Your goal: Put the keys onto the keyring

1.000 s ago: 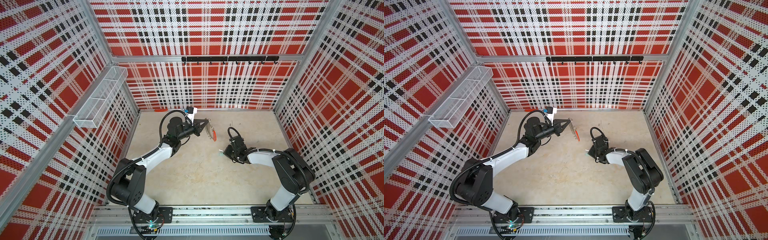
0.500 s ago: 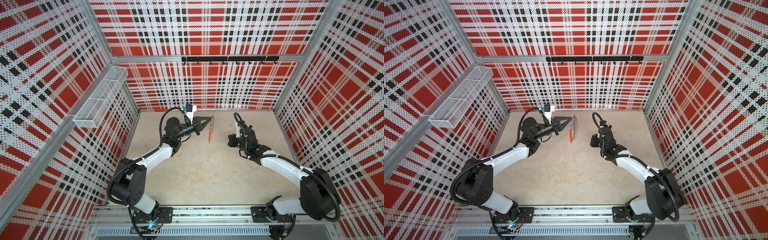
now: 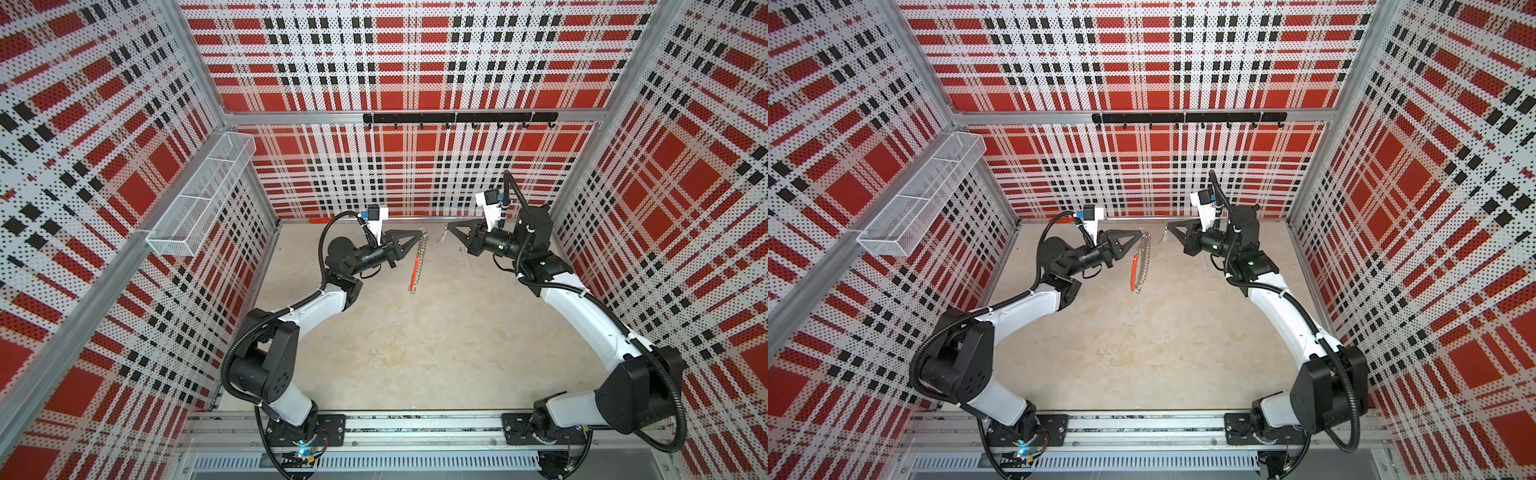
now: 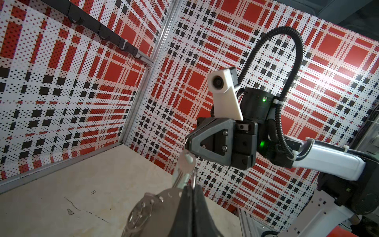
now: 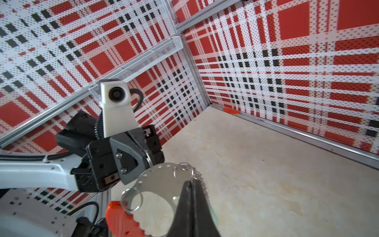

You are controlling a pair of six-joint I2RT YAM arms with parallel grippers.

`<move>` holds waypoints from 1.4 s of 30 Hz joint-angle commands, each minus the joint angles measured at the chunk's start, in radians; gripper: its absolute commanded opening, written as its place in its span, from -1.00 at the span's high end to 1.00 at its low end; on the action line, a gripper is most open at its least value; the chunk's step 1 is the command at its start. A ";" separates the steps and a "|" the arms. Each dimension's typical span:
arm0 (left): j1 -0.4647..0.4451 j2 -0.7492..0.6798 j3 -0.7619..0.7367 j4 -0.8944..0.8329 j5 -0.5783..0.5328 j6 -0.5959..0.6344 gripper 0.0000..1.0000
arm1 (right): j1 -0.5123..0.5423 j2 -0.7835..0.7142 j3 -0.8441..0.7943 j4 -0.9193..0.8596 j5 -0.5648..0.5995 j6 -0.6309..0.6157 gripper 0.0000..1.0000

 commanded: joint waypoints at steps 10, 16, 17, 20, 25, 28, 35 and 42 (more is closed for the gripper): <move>0.007 0.027 0.052 0.037 -0.004 0.017 1.00 | 0.068 0.073 0.135 -0.166 -0.057 -0.101 1.00; 0.014 0.022 0.045 0.012 -0.011 0.043 1.00 | 0.084 0.096 0.154 -0.151 -0.060 -0.084 1.00; 0.015 0.020 0.043 0.009 -0.010 0.045 1.00 | 0.086 0.100 0.159 -0.151 -0.061 -0.081 1.00; 0.015 0.019 0.045 0.004 -0.007 0.047 1.00 | 0.091 0.113 0.172 -0.145 -0.062 -0.068 1.00; 0.017 0.021 0.045 0.002 -0.002 0.050 1.00 | 0.103 0.127 0.185 -0.131 -0.068 -0.048 1.00; 0.018 0.021 0.043 0.001 -0.002 0.052 1.00 | 0.102 0.125 0.187 -0.122 -0.064 -0.042 1.00; 0.023 0.019 0.042 -0.001 -0.003 0.054 1.00 | 0.103 0.127 0.196 -0.135 -0.046 -0.042 1.00; 0.033 0.018 0.042 -0.010 -0.016 0.057 1.00 | 0.088 0.078 0.155 -0.122 0.028 -0.036 1.00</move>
